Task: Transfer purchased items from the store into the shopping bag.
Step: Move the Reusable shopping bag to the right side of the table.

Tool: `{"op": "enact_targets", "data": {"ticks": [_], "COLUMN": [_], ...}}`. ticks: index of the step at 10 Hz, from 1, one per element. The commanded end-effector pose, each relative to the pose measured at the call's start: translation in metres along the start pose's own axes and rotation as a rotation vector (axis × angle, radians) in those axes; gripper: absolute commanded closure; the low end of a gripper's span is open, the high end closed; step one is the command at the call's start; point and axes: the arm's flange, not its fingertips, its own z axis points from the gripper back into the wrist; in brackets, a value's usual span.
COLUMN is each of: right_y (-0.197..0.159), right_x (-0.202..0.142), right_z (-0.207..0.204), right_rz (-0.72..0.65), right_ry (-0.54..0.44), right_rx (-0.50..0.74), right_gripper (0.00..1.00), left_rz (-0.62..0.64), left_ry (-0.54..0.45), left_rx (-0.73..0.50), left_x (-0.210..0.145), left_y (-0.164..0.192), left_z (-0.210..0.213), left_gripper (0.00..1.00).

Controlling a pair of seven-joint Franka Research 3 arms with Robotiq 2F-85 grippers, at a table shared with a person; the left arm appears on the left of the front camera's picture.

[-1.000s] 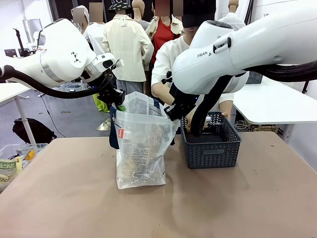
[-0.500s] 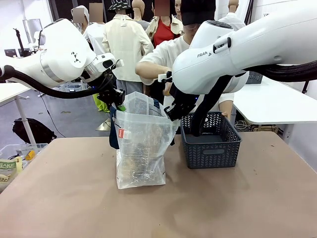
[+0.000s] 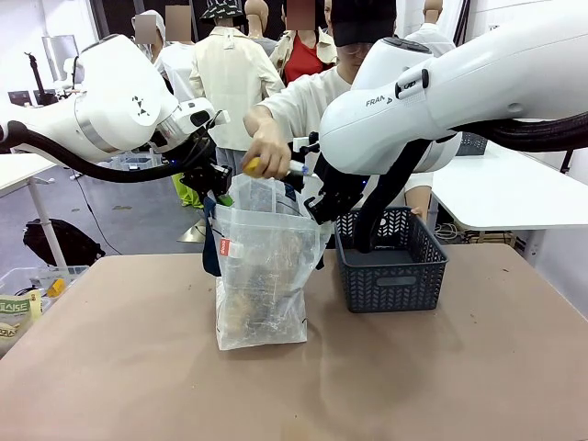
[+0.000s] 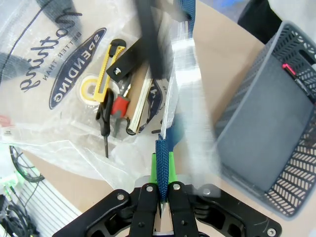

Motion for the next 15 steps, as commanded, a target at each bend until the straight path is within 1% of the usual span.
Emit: {"op": "enact_targets", "data": {"ticks": [1, 15], "right_y": [-0.0002, -0.0002], "right_x": [-0.0001, -0.0001], "right_z": [0.0004, 0.0004], "right_rz": [-0.003, -0.003], "right_ry": [-0.001, -0.001], "right_rx": [0.002, 0.002], "right_gripper": [1.00, 1.00], "left_rz": [-0.003, -0.003], "left_ry": [-0.003, -0.003], "left_rx": [0.002, 0.002], "left_x": [0.0004, 0.0004], "left_y": [0.0013, 0.0013], "left_z": [0.0018, 0.0018], "left_gripper": [1.00, 1.00]}}
